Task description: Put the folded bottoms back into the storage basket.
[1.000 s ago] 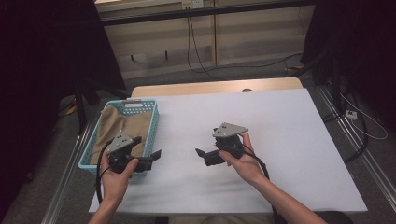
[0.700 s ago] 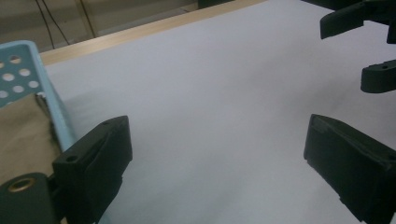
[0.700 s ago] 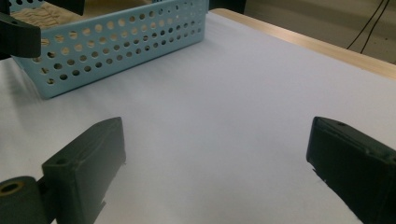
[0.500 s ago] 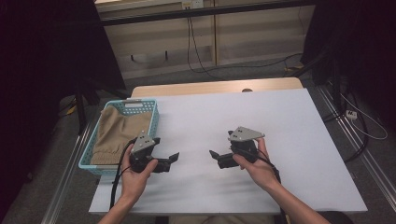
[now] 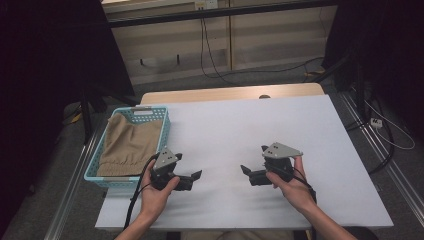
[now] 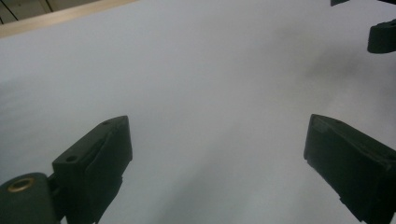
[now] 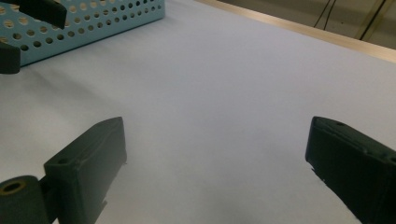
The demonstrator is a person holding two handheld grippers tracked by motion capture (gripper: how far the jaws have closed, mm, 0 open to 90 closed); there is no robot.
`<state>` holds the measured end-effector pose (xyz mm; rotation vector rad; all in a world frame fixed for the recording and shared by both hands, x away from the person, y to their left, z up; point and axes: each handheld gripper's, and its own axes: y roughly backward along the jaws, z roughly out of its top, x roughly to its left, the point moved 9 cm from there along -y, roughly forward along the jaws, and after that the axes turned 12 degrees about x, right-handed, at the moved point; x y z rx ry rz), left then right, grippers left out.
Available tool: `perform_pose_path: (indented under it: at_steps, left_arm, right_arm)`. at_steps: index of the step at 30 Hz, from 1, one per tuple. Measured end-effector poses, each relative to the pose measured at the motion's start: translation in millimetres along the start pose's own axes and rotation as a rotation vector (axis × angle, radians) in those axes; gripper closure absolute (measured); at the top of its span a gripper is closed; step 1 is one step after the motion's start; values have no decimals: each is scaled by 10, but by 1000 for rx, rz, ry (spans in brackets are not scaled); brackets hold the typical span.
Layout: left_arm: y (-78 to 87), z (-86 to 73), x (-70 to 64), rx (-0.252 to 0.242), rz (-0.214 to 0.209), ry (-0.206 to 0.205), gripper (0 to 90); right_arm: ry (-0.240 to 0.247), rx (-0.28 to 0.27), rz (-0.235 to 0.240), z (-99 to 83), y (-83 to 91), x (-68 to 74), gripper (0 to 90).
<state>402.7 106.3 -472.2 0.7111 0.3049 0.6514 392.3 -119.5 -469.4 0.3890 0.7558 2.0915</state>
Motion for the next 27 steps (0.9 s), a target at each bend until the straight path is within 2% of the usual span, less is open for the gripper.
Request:
perform_pose_path:
  at_steps: [2,3,6,13,16,20,27]
  left_arm:
    - [-12,-6,-9,-3,-8,16,79]
    - [-8,-8,-2,-3,-4,7,79]
    - [13,-28,8,-11,3,20,75]
    - [26,-65,-15,-9,8,12,73]
    - [33,-86,-4,-9,16,18,68]
    - [36,-116,-10,-12,18,27,66]
    - [9,-134,-5,-7,21,33,61]
  right_arm:
    - [-13,-2,-16,-77,62,-60,53]
    - [-13,-2,-16,-77,62,-60,53]
    - [-31,-2,-41,-177,148,-150,53]
    - [-55,-5,-83,-320,275,-298,53]
    - [-69,-15,-107,-446,347,-359,48]
    - [-80,-19,-112,-527,370,-371,47]
    - [-75,-24,-108,-527,361,-340,33]
